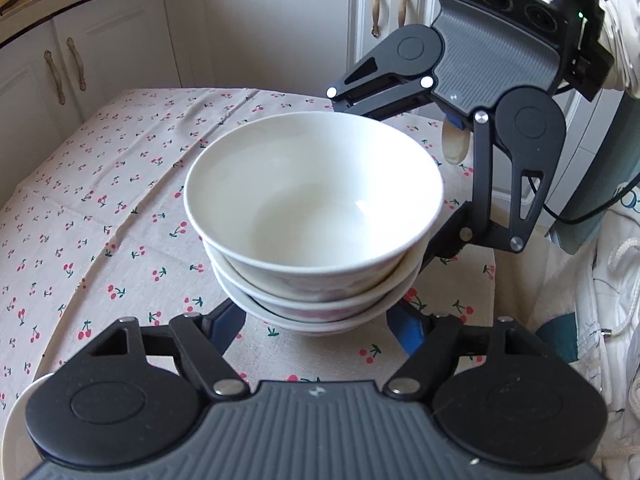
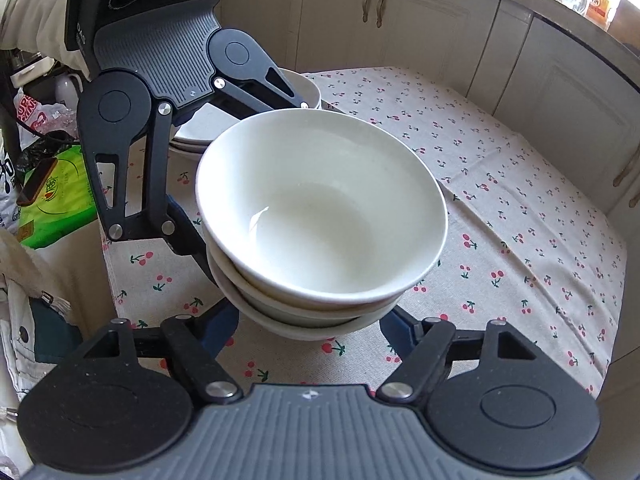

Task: Organize plates and bowls
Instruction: 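Lift the three-bowl stack off the cloth with both tools, then carry the bowl stack with both tools over the flowered plate stack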

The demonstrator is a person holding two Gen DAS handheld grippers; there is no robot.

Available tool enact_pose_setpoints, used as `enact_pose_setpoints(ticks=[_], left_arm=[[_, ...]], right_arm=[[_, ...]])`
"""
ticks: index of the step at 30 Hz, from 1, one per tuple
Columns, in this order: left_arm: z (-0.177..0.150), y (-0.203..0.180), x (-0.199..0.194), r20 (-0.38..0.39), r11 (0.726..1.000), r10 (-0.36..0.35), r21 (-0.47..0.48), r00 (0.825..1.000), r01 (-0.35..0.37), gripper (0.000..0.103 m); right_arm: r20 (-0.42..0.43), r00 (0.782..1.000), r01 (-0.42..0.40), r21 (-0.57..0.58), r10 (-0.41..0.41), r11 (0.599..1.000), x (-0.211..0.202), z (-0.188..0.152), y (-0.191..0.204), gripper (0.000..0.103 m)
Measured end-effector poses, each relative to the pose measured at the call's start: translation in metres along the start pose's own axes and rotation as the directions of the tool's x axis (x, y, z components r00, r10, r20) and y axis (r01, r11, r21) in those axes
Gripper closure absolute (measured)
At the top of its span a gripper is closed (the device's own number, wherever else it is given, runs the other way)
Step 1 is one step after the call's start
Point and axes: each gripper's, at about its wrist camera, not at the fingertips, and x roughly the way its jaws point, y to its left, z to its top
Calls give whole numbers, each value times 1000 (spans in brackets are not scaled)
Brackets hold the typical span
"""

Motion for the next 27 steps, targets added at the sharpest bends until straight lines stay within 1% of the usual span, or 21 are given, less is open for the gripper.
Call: enact_pose_setpoints(ticks=[5, 16, 23, 27], left_arm=[[1, 0, 1, -6, 1000, -2, 3, 1000, 2, 26], [5, -7, -1, -15, 999, 28, 18, 999, -28, 27], [6, -10, -22, 20, 999, 51, 8, 998, -51, 27], [5, -13, -39, 42, 996, 87, 7, 995, -87, 27]], right_arm=[[-6, 1000, 4, 3, -4, 1000, 1, 1, 0, 22], [-16, 1000, 15, 22, -15, 1000, -1, 2, 4, 23], [-13, 999, 44, -19, -45, 999, -15, 15, 11, 23], [-10, 998, 61, -57, -62, 997, -24, 28, 17, 23]])
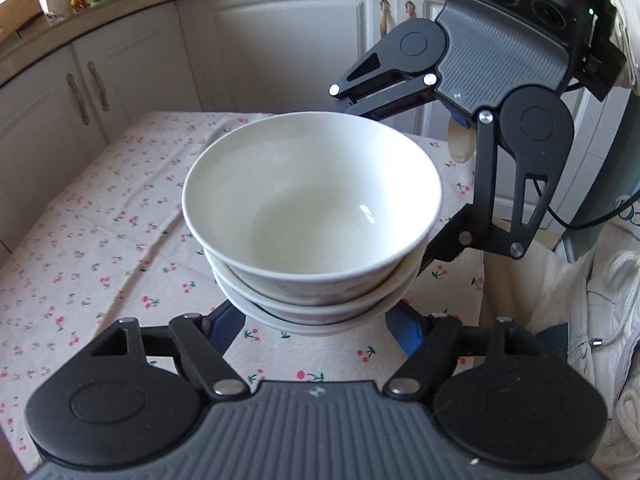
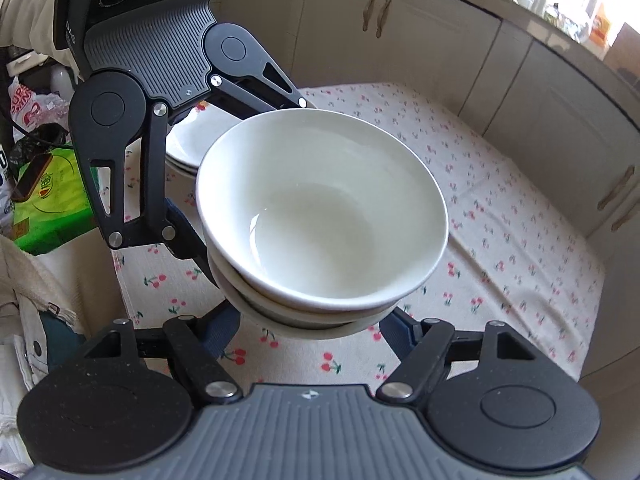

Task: Organize plates and bowls
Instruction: 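Carry the bowl stack with both tools over the flowered plate stack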

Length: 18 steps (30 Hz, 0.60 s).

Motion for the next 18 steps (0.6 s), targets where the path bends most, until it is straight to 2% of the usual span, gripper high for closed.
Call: enact_pose_setpoints(ticks=[9, 18], left_arm=[[-14, 4, -35, 15, 997, 70, -25, 997, -69, 27], [-38, 16, -67, 20, 985, 158, -77, 987, -156, 27]], right_arm=[[16, 1000, 12, -85, -11, 996, -5, 35, 19, 23], [38, 999, -1, -175, 8, 985, 11, 73, 36, 23]])
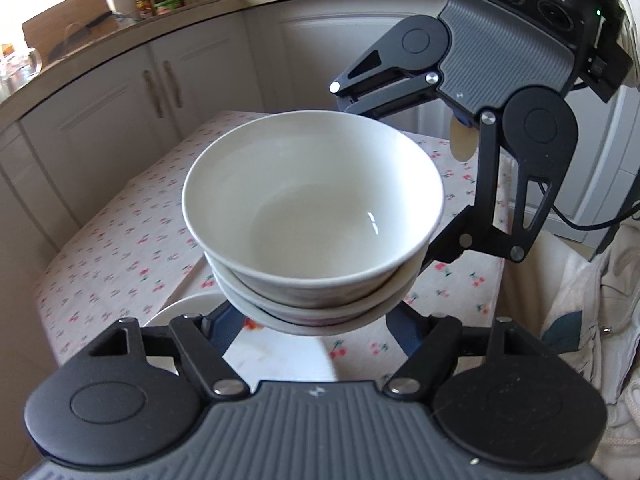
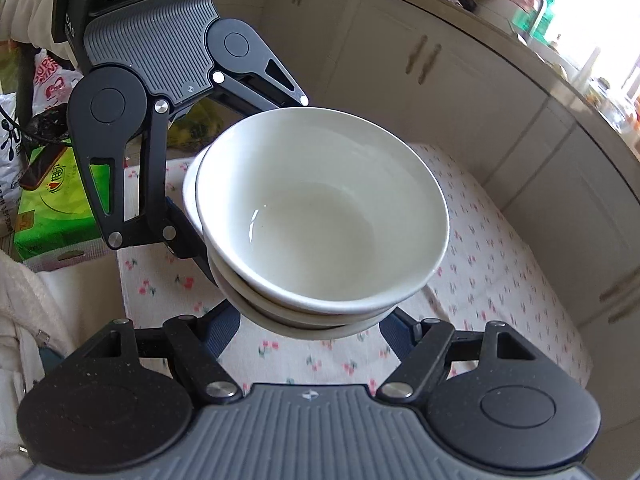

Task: Organize plates and bowls
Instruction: 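Carry the bowl stack with both tools over the flowered plate stack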

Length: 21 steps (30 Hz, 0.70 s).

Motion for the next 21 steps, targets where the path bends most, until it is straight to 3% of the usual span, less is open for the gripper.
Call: enact_pose_setpoints(ticks=[10, 21], left_arm=[[-32, 25, -19, -8, 996, 64, -63, 998, -65, 26], [-56, 45, -15, -8, 989, 71, -130, 997, -71, 26]], right_arm=[[15, 1000, -11, -80, 13, 997, 33, 33, 6, 23], [-22, 999, -28, -125, 25, 992, 67, 59, 11, 23]])
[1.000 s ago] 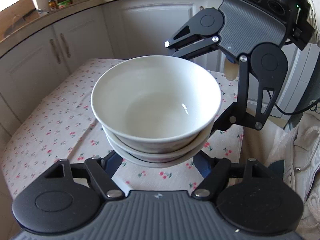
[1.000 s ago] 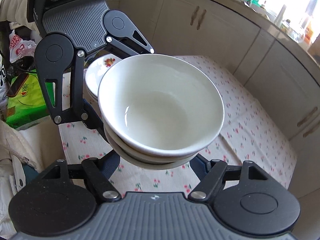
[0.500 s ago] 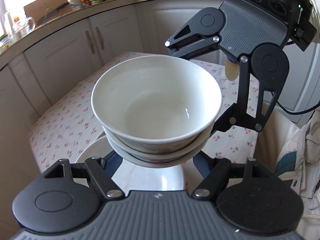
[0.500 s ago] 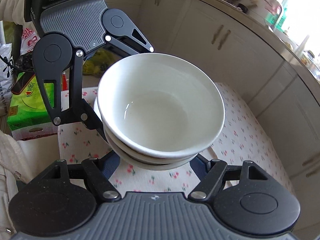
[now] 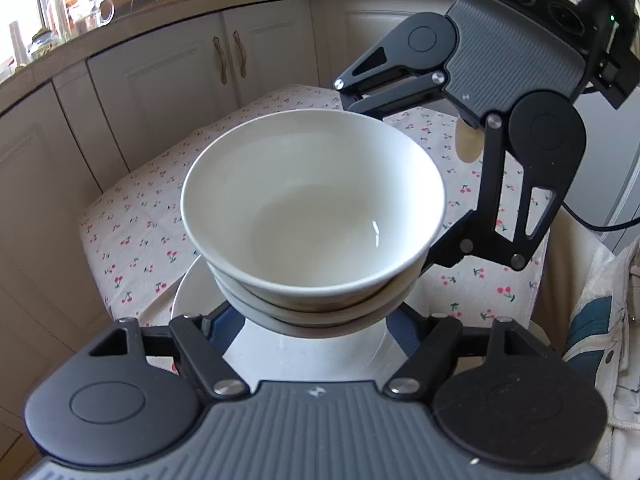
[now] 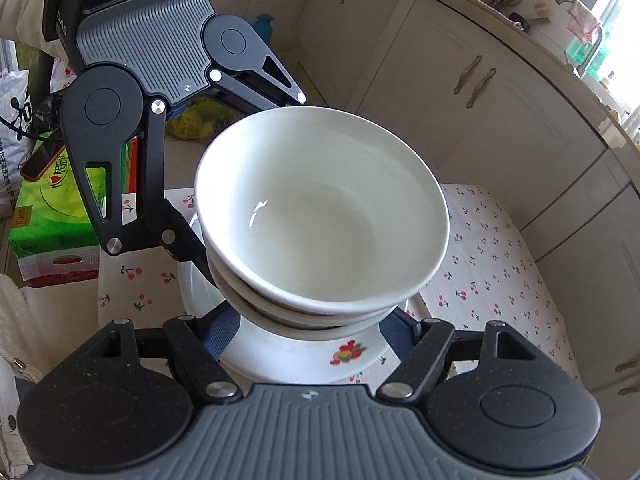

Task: Organize plates and bowls
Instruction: 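Carry the bowl stack with both tools over the flowered plate stack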

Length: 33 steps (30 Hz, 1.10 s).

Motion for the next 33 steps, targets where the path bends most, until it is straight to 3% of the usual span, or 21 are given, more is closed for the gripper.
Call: enact_pose_setpoints(ticks=[7, 11, 33], left_arm=[[-12, 16, 5, -6, 998, -12, -61, 1000, 12, 26], [-12, 14, 8, -3, 999, 19, -32, 1000, -19, 27], [-17, 25, 19, -23, 997, -24, -72, 999, 22, 26]], right_arm=[[-19, 1000, -7, 15, 7, 1000, 16, 8, -2, 25], [-33, 999, -6, 37, 8, 999, 24, 8, -5, 25], [-54, 998, -13, 49, 16, 999, 36, 8, -8, 25]])
